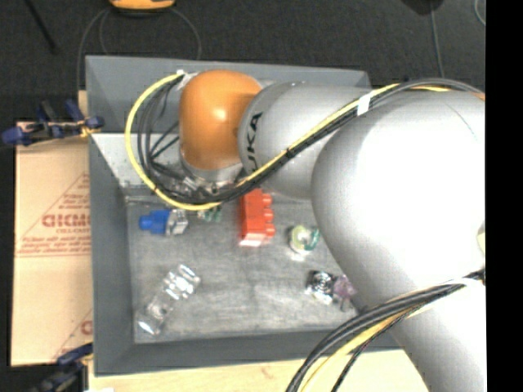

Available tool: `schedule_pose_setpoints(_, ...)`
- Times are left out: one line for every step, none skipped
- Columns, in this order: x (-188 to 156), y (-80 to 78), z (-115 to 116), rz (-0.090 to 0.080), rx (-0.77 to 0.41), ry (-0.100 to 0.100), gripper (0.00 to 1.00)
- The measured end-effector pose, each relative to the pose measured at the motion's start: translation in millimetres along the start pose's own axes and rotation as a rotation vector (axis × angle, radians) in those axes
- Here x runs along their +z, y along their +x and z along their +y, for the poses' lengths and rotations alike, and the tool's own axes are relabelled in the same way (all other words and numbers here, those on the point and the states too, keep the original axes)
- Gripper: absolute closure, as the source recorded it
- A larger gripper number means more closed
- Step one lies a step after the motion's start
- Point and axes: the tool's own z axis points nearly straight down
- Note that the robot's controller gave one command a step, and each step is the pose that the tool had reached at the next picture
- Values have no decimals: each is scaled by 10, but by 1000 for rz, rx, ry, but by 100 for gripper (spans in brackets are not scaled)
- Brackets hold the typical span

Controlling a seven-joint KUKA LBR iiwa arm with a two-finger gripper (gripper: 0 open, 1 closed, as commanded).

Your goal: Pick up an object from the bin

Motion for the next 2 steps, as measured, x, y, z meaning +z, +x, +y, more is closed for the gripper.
schedule_pose_setpoints(-1129, 304, -165, -8, -8, 1, 100)
schedule_pose_setpoints(-1880, 446, -108, -6, -255, 4, 100)
